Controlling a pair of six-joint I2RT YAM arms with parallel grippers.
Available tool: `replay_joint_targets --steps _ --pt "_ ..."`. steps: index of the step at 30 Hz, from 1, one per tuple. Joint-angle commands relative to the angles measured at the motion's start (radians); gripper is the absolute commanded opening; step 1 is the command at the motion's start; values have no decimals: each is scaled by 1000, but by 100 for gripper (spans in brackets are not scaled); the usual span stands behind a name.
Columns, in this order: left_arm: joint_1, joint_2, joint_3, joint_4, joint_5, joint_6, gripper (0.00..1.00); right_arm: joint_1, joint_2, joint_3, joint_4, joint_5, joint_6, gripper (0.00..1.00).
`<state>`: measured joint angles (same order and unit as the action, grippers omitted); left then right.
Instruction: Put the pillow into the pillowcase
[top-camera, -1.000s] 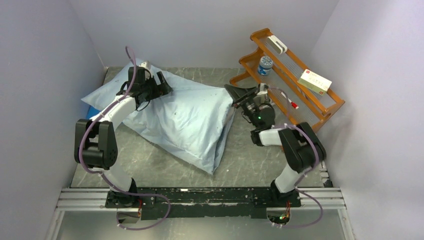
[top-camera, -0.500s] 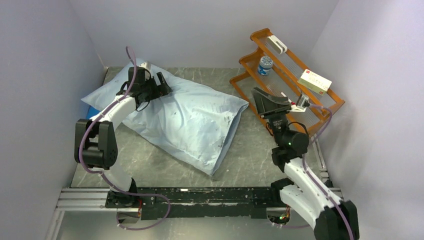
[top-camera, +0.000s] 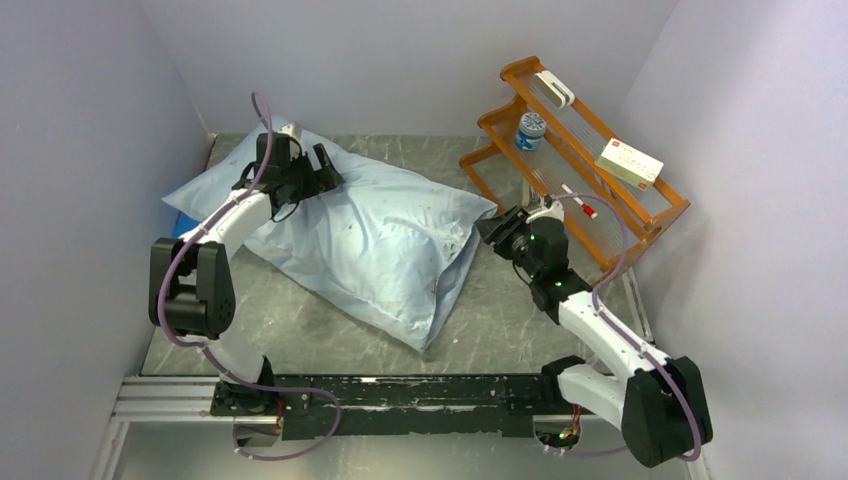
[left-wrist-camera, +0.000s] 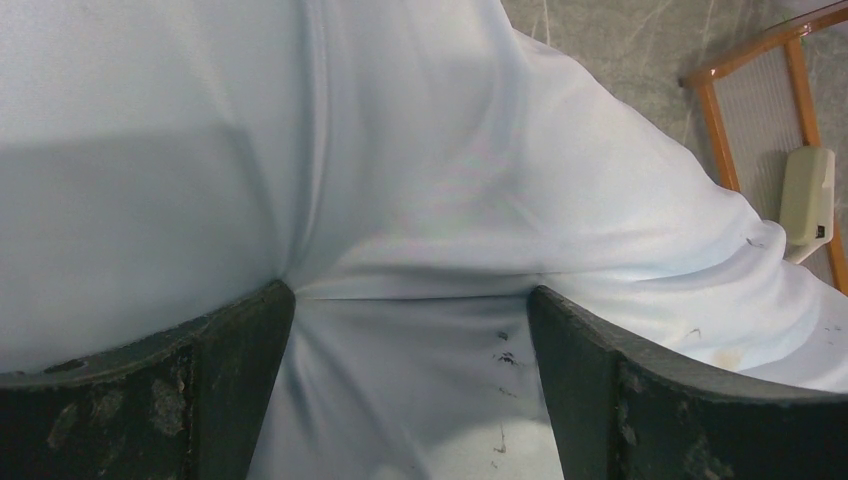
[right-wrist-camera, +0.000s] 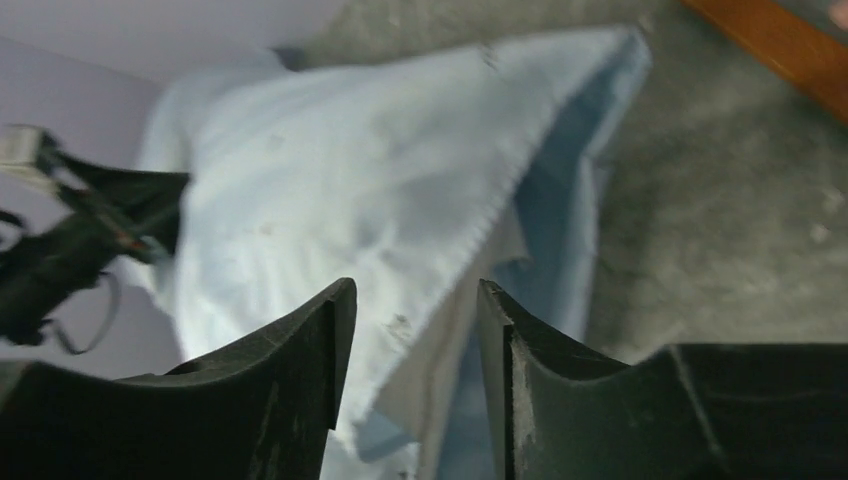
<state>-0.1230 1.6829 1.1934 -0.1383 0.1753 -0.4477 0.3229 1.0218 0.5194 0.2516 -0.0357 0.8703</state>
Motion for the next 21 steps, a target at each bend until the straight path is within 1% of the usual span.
replay_joint_targets --steps 1,4,5,7,8,10,13,15,16,17,18,19,21 --pt "30 23 -25 -166 -92 34 97 18 42 -45 -83 105 -99 49" --pt "30 8 -42 -156 -86 33 97 23 106 -59 -73 115 -125 48" --pt "29 6 -44 -155 -87 33 97 30 133 -62 -66 113 -124 52" --pt "31 9 -39 -158 -86 34 97 49 189 -64 -48 133 -121 64" --pt "30 13 -36 -159 -83 35 97 64 217 -63 -42 153 -122 66" --pt "30 19 -35 -161 -76 33 97 87 271 -59 -14 171 -125 68" --pt "29 19 -42 -155 -72 31 97 100 346 -63 72 150 -122 69" --pt "29 15 -45 -153 -68 30 97 101 410 -63 140 116 -115 67" --pt "29 15 -45 -156 -66 31 97 102 444 -49 144 106 -117 60" --pt "30 13 -42 -161 -66 32 97 102 468 -32 121 108 -124 41" --pt "30 10 -42 -165 -67 33 97 104 475 -16 83 144 -132 12" --pt "29 5 -45 -170 -68 31 97 107 462 -7 35 186 -144 0" --pt "30 -12 -47 -179 -51 25 97 106 375 -15 -61 266 -176 0"
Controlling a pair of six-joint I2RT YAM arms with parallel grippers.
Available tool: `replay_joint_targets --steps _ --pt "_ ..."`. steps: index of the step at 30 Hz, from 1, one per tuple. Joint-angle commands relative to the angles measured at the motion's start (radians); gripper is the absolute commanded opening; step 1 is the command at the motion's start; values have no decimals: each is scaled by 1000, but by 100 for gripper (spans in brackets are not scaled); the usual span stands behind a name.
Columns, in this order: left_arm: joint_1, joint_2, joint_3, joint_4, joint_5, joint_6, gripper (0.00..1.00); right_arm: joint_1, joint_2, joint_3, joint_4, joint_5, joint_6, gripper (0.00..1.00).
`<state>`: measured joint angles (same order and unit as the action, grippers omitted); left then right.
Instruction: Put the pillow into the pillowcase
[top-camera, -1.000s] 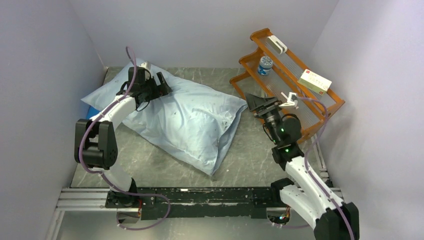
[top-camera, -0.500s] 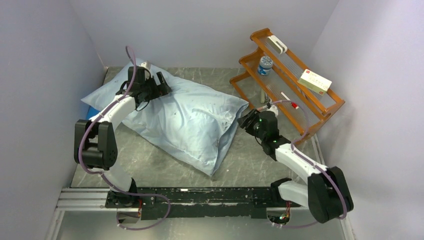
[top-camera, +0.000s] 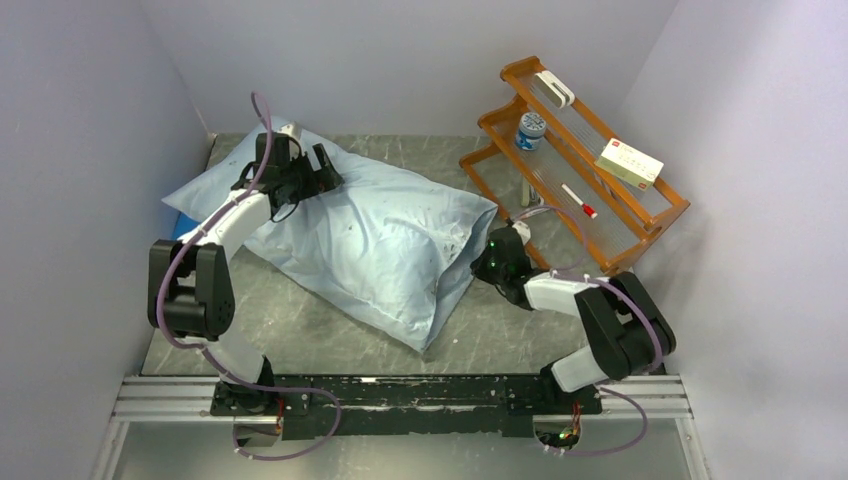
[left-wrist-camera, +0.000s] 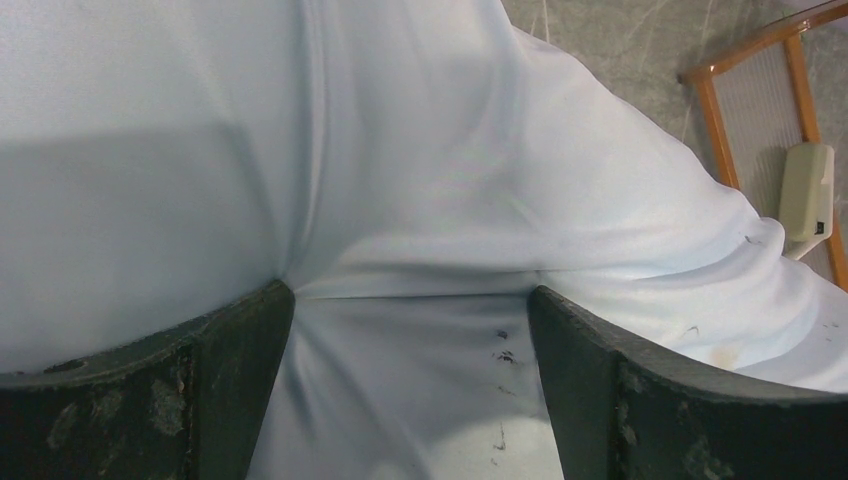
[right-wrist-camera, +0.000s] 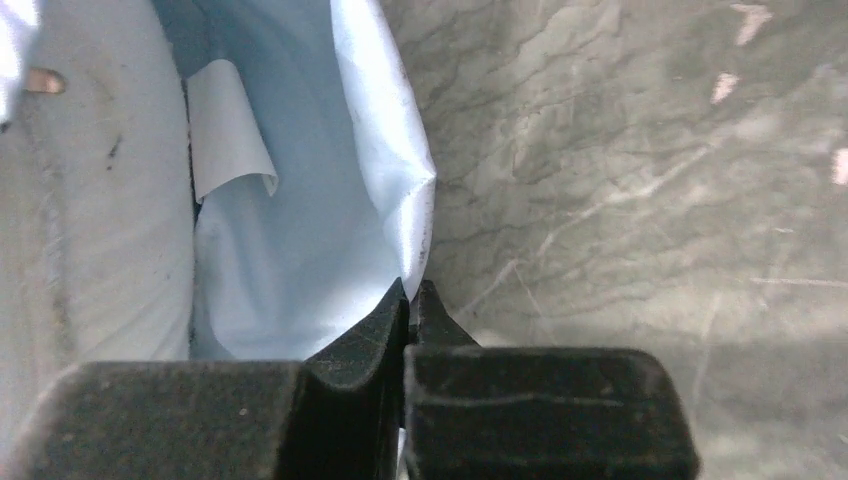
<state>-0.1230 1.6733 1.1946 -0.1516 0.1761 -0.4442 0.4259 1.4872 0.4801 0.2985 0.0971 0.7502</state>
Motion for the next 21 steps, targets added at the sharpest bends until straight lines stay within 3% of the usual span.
replay_joint_targets --steps 1,4,8,9,11,15,18,21 --pt "30 -18 -52 -167 -31 14 97 3 -148 17 -160 184 -78 0" --pt "29 -77 -72 -157 48 -20 97 2 -289 -44 -252 263 -108 0" --pt "-2 -151 -70 -157 129 -28 96 2 -341 -63 -306 298 -82 0" --pt "-22 -167 -58 -171 127 -20 96 1 -358 -47 -343 297 -71 8" --pt "-66 -190 -27 -214 107 6 96 1 -411 12 -424 287 -57 41" --pt "-147 -226 11 -279 47 65 96 3 -547 116 -526 155 -12 58" --pt "-159 -252 -1 -270 34 80 95 5 -639 42 -392 -21 56 68" --pt "-159 -266 -4 -273 33 93 95 17 -653 -55 -220 -92 134 89"
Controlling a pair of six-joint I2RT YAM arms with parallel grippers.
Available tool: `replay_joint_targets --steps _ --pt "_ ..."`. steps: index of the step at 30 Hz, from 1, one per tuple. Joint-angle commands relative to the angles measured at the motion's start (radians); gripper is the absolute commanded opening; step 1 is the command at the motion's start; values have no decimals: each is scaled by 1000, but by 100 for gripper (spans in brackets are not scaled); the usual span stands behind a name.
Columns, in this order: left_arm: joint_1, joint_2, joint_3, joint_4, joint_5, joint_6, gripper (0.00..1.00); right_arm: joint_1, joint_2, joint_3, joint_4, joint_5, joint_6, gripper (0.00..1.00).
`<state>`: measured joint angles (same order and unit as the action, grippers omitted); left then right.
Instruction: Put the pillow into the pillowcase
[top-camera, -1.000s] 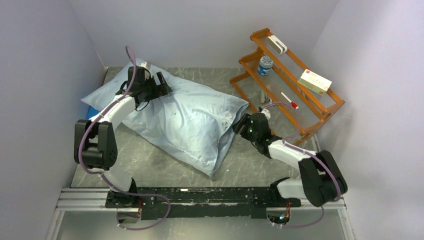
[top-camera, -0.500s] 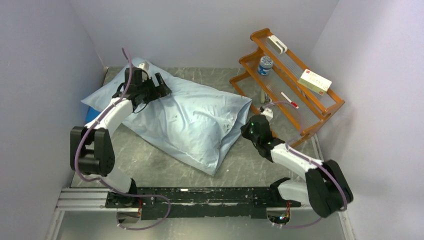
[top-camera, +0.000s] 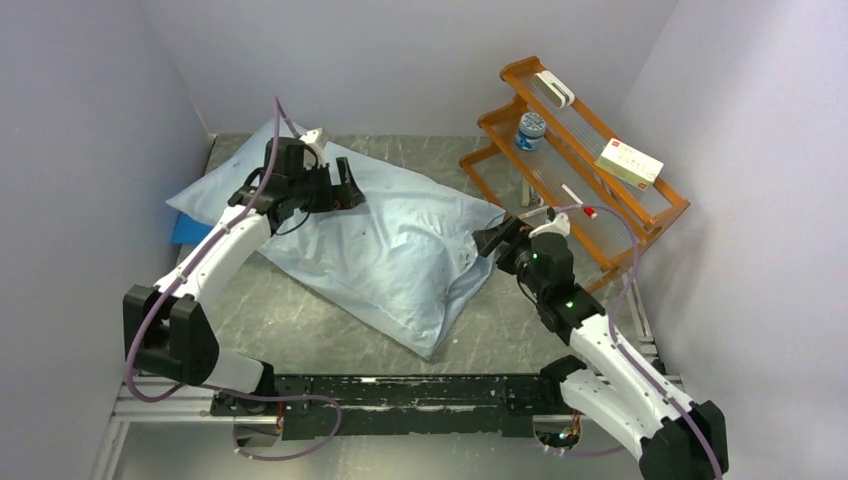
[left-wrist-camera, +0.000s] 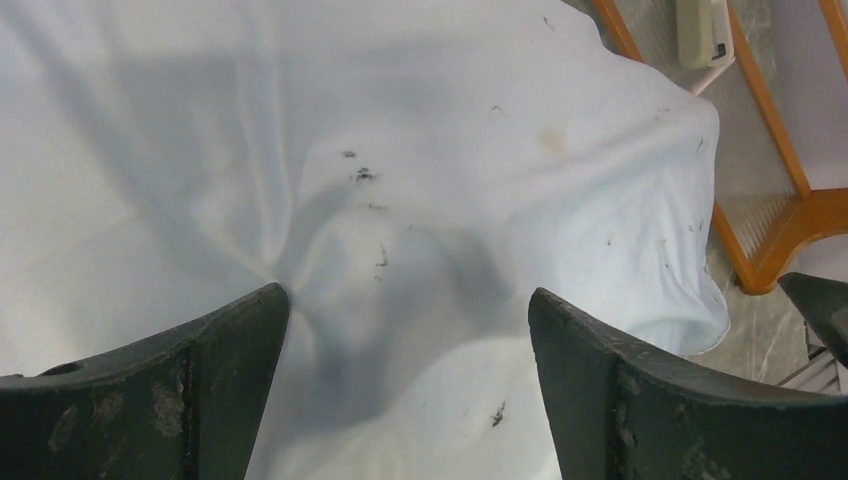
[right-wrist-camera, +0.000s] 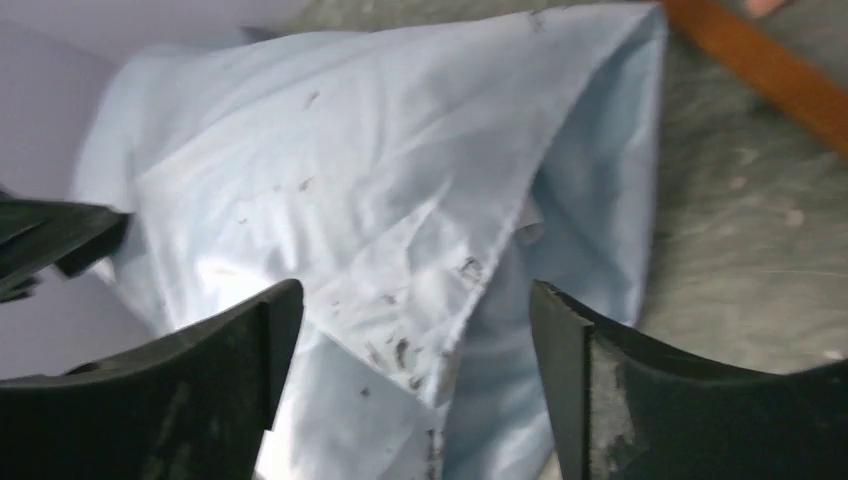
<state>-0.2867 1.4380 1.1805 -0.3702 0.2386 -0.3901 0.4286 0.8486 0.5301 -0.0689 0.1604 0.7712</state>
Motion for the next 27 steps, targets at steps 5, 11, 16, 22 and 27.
replay_joint_targets --steps 5,11,16,22,27 --pt "4 -63 24 -94 -64 68 93 34 25 -197 289 -196 182 91" --pt "4 -83 37 -125 -108 89 92 66 179 -178 415 -228 144 86" --pt "4 -91 49 -121 -111 73 93 83 262 -169 588 -396 127 78" --pt "4 -73 79 -127 -114 62 92 89 165 -167 532 -352 101 28" --pt "7 -44 141 -173 -203 45 93 89 32 -24 119 -320 47 0"
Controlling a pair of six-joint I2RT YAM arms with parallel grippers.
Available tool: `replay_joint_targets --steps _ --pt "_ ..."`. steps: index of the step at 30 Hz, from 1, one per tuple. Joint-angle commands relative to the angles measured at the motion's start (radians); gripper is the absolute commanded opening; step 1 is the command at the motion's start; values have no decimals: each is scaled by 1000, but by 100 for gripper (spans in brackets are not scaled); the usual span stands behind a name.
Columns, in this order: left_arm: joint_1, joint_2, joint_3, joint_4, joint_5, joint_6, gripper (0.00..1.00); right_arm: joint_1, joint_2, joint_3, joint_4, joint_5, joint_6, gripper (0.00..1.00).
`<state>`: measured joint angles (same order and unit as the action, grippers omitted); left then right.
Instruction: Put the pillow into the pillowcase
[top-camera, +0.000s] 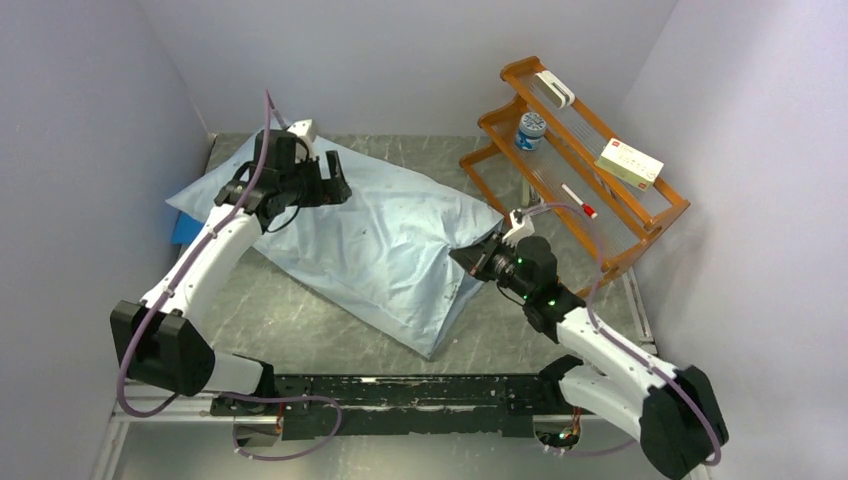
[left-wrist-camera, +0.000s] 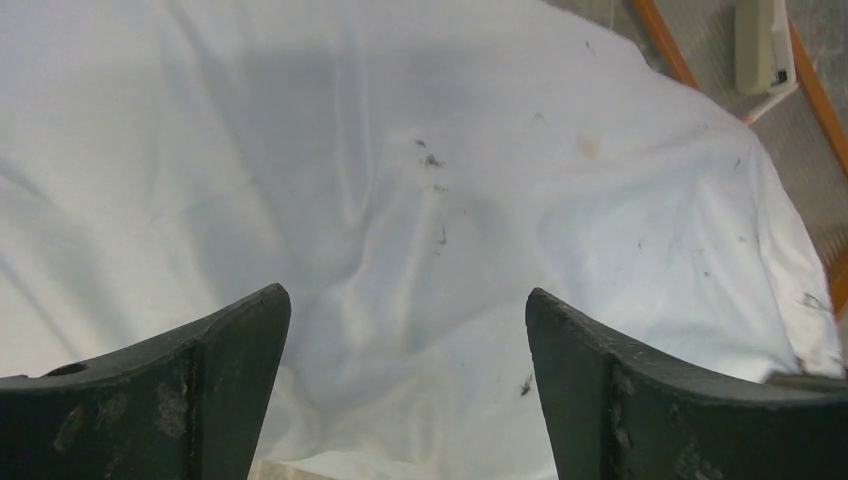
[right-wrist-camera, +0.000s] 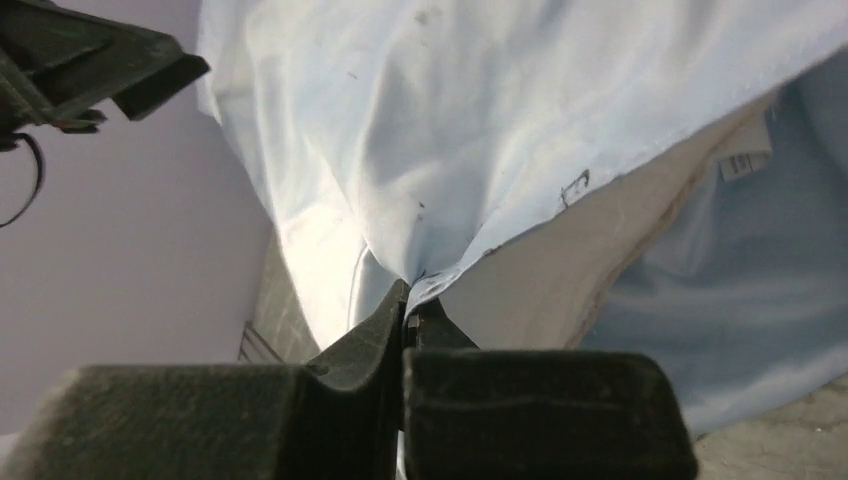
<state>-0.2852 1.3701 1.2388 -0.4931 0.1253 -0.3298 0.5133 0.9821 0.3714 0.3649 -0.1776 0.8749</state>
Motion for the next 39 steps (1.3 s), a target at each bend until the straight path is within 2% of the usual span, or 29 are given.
replay_joint_targets --steps 1,3,5,10,15,17,21,25,26,27,28,29,30,34,38,39 --pt "8 33 118 -77 -117 -17 93 6 -146 189 -457 31 -66 0" --pt "17 56 199 -118 -157 -17 95 21 -233 238 -658 84 -69 0" --pt "30 77 237 -129 -177 -24 95 28 -307 188 -756 120 -52 0" --pt "85 130 233 -73 -113 -56 94 52 -370 -51 -747 99 67 0" --pt "120 202 253 -60 -122 -45 94 86 -457 -58 -928 333 159 0" --pt "142 227 227 -33 -151 -54 95 86 -485 -100 -912 333 200 0" --pt "212 294 193 -11 -187 -78 96 100 -475 -210 -737 214 217 0" --pt "268 315 123 26 -256 -72 96 105 -466 -199 -616 183 163 0" --pt "276 315 103 37 -301 -67 96 105 -469 -177 -615 182 160 4" --pt "282 319 96 37 -333 -65 96 106 -471 -148 -624 190 154 16" --pt "283 322 95 35 -362 -67 97 106 -469 -112 -652 223 146 35" --pt "308 323 94 45 -384 -69 97 105 -465 -71 -692 250 142 46" --pt "319 322 92 61 -402 -72 97 105 -461 -35 -733 274 136 52" --pt "338 340 90 163 -428 -55 97 105 -478 48 -803 291 101 64" --pt "339 471 215 48 -443 -46 97 105 -491 99 -786 247 60 69" --pt "339 480 228 30 -439 -48 97 105 -481 112 -769 229 43 74"
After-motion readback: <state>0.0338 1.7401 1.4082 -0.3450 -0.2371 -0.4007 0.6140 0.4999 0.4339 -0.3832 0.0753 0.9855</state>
